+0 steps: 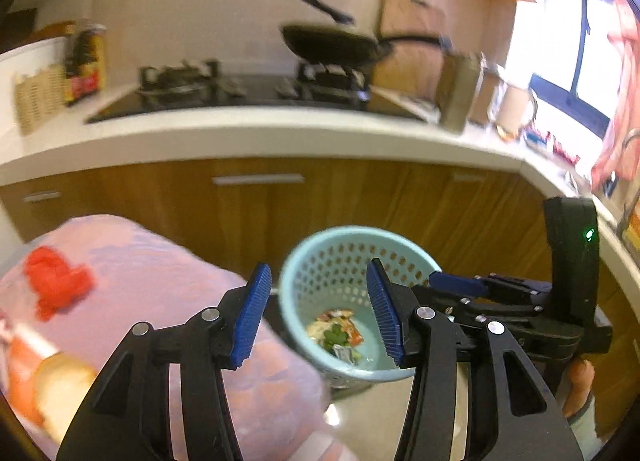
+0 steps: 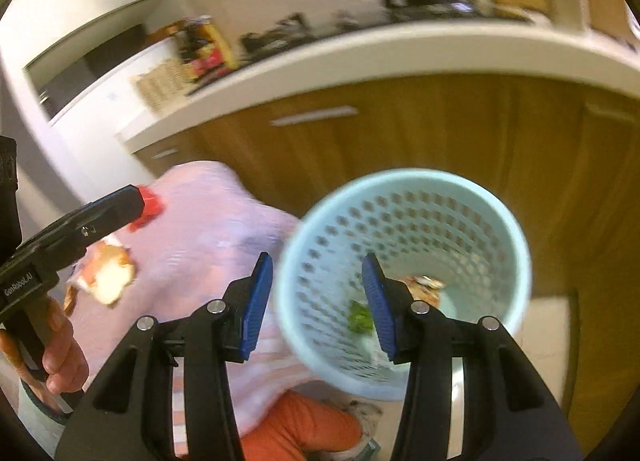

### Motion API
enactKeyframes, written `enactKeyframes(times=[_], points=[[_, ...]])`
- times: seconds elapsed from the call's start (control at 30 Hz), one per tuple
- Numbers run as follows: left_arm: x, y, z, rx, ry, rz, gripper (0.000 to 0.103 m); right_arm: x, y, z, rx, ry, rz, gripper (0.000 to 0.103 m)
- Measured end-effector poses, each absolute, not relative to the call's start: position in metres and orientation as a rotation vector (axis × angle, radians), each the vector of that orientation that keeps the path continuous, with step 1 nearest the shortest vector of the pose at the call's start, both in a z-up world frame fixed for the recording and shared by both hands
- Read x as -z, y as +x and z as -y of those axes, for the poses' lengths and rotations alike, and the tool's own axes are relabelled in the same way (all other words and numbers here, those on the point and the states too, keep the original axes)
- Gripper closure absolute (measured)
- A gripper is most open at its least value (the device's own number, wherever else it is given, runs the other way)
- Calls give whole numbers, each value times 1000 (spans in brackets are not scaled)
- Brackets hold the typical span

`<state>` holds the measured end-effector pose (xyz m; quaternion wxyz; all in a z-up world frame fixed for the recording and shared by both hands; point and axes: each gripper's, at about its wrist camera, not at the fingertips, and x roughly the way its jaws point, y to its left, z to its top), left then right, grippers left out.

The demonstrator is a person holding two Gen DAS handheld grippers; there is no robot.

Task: Collect trash
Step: 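Move both open tools back toward the table, then grasp the orange soy-milk cup with the left tool while the right tool grasps the bread crust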

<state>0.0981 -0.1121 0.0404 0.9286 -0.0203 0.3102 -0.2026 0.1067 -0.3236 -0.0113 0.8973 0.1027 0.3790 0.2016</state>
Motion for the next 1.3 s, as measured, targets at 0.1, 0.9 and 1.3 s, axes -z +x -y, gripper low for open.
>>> enactKeyframes(times=[0.1,0.9,1.3], points=[[-55,76,70,347,-91,-584,54,-2,102,282,-489,162,-765,60],[27,43,-158,-114,-281,-645,33,39,138,42,-730,-70,-771,58],[52,61,-171,-45,-387,-711,29,60,147,5,-835,-198,-893,51]])
